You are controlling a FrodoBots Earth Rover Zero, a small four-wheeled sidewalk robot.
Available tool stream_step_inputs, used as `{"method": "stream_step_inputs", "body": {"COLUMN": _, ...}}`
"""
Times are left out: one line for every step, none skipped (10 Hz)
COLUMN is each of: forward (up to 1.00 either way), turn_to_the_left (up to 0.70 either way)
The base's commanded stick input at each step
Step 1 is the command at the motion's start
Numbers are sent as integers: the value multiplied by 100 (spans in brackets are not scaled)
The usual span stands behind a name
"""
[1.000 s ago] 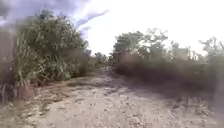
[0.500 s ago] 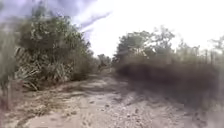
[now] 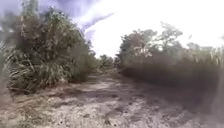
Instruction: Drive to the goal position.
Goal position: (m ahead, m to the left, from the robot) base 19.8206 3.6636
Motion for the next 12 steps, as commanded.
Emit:
{"method": "stream_step_inputs", "body": {"forward": 100, "turn_to_the_left": 0}}
{"method": "stream_step_inputs", "body": {"forward": 100, "turn_to_the_left": 0}}
{"method": "stream_step_inputs", "body": {"forward": 100, "turn_to_the_left": 0}}
{"method": "stream_step_inputs", "body": {"forward": 100, "turn_to_the_left": 0}}
{"method": "stream_step_inputs", "body": {"forward": 100, "turn_to_the_left": 0}}
{"method": "stream_step_inputs", "body": {"forward": 100, "turn_to_the_left": 0}}
{"method": "stream_step_inputs", "body": {"forward": 100, "turn_to_the_left": 0}}
{"method": "stream_step_inputs", "body": {"forward": 100, "turn_to_the_left": 0}}
{"method": "stream_step_inputs", "body": {"forward": 100, "turn_to_the_left": 0}}
{"method": "stream_step_inputs", "body": {"forward": 100, "turn_to_the_left": 0}}
{"method": "stream_step_inputs", "body": {"forward": 100, "turn_to_the_left": 0}}
{"method": "stream_step_inputs", "body": {"forward": 100, "turn_to_the_left": 0}}
